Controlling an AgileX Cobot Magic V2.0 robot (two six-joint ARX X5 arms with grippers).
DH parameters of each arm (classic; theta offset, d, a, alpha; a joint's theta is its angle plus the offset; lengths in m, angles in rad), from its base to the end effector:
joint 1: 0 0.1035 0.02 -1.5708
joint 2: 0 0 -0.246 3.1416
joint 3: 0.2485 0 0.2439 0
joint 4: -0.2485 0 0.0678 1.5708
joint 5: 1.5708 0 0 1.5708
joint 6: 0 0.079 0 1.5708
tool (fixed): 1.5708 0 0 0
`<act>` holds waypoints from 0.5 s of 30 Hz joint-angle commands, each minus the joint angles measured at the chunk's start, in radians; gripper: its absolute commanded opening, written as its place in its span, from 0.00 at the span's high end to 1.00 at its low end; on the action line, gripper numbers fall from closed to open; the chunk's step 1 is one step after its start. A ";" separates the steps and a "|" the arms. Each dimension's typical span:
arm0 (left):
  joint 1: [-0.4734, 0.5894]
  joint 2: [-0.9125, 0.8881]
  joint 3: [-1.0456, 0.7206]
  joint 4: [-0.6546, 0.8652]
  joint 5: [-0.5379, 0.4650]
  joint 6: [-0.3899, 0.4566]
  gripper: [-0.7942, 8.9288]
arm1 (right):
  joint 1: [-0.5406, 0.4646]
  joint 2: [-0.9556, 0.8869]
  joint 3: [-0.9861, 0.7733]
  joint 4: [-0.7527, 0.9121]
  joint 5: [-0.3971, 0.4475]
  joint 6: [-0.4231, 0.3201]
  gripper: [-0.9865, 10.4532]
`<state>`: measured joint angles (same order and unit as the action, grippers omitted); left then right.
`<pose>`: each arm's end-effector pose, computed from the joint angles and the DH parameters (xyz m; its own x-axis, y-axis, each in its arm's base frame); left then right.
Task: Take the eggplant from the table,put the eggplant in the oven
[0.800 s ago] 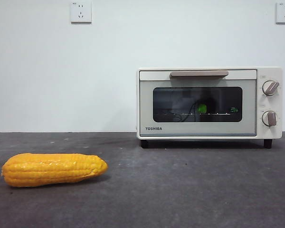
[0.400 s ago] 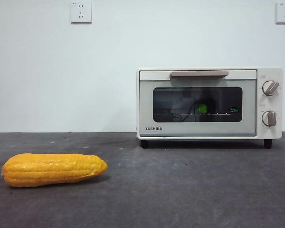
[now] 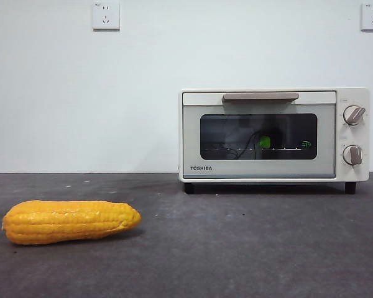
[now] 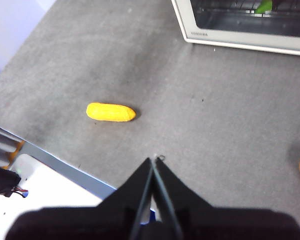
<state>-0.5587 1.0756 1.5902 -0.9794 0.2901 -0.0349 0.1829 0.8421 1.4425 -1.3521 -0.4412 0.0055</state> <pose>0.1641 -0.1292 0.4242 0.5747 -0.6966 -0.4295 0.7111 0.6848 -0.1593 0.1110 0.0548 0.3750 0.5719 0.5400 -0.6175 -0.4675 0.8331 0.2956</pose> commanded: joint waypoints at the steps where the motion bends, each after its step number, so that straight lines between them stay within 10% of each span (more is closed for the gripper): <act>1: -0.002 0.000 0.002 0.040 -0.007 0.062 0.92 | 0.001 0.038 0.001 -0.022 0.004 -0.010 0.91; 8: 0.071 -0.046 0.001 0.115 -0.114 0.288 0.92 | 0.001 0.151 0.001 -0.022 0.004 -0.010 0.91; 15: 0.207 -0.154 -0.015 0.174 -0.040 0.339 0.92 | 0.001 0.282 0.001 -0.021 0.019 -0.010 0.91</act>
<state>-0.3672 0.9340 1.5875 -0.8158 0.2470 0.2718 0.1829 1.1099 1.4425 -1.3525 -0.4255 0.0055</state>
